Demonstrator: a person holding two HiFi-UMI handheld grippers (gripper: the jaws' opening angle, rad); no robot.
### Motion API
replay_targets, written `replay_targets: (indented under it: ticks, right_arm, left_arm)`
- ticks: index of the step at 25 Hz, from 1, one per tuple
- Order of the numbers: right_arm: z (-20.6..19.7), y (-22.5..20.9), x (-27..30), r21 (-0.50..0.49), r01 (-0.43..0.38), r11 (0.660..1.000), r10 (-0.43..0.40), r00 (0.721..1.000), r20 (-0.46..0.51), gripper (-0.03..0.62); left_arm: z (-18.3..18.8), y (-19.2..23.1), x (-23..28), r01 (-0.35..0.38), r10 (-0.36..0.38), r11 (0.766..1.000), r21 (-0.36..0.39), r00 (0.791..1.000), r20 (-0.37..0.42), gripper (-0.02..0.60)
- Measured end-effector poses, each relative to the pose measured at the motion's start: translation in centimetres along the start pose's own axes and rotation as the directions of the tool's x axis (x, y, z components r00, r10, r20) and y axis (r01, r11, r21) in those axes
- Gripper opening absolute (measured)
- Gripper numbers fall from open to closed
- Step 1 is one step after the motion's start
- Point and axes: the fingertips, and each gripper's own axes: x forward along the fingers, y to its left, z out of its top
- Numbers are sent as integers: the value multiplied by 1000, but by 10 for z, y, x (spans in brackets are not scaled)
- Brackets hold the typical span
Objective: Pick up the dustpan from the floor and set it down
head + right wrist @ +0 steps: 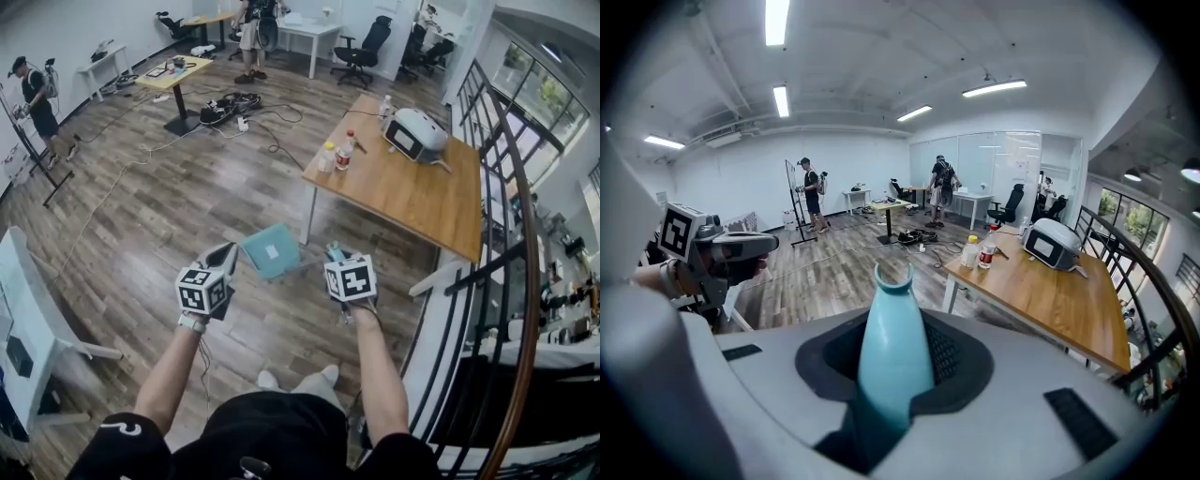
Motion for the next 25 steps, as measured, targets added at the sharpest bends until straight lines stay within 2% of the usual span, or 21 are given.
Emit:
replay_targets:
  ticks: [7,17,25]
  right_arm:
    - [-6,3,3,15,-16,1000,16,1000,0,87]
    - [-21,5,14,18,-9,1000,9,1000,9,87]
    - [-49,4,24,30,10,999,-10,1000,-10,87]
  left_arm:
    - [-9,1,3,-3,3,1000,20,1000,-26,-3]
    - [-23,1,3,0,1,1000,11,999,-46,-3]
    - [-45,-4,4,8,-8,1000,-9,998,-68,-3]
